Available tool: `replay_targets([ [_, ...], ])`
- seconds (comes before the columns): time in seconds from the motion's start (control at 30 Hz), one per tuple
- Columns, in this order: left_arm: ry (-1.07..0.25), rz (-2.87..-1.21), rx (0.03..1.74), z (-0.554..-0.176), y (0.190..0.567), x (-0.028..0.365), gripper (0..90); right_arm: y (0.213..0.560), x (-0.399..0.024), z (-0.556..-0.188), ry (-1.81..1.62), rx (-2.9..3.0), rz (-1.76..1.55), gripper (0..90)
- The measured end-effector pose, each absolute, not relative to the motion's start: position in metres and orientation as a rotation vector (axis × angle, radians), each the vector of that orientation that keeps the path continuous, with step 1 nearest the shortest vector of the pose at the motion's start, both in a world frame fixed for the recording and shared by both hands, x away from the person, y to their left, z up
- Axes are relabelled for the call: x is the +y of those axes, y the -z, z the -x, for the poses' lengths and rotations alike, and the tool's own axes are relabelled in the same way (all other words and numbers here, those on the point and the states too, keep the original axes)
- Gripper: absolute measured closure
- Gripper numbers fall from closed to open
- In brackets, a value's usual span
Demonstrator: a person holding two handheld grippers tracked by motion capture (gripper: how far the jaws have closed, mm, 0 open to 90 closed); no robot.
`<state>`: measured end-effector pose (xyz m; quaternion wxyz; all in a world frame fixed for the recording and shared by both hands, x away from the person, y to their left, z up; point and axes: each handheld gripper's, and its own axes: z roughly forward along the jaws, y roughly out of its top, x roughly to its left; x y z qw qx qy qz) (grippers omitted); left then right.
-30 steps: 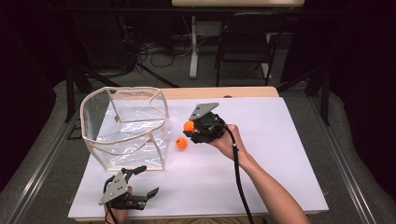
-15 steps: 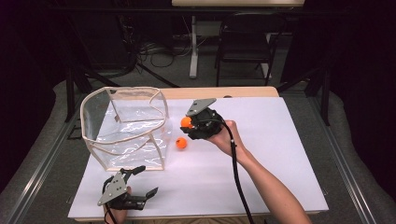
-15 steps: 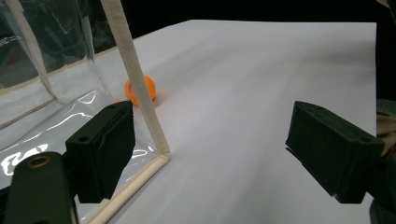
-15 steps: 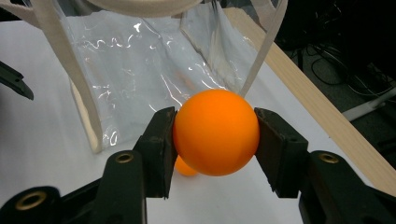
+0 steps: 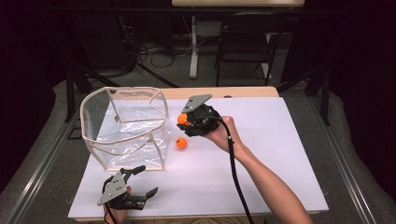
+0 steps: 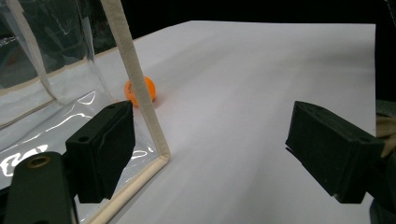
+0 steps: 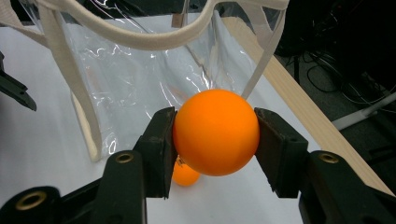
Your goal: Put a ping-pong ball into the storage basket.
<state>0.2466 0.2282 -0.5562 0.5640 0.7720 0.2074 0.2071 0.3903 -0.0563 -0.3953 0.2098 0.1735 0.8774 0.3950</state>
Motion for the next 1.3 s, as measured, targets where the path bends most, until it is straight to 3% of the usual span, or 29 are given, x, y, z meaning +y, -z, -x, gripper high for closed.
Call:
replay_targets([
  [1.3,-0.506,-1.817,0.499,-0.241,0.557,0.233,15.6,0.370,-0.050,-0.401,-1.107,2.406,-0.464,50.7],
])
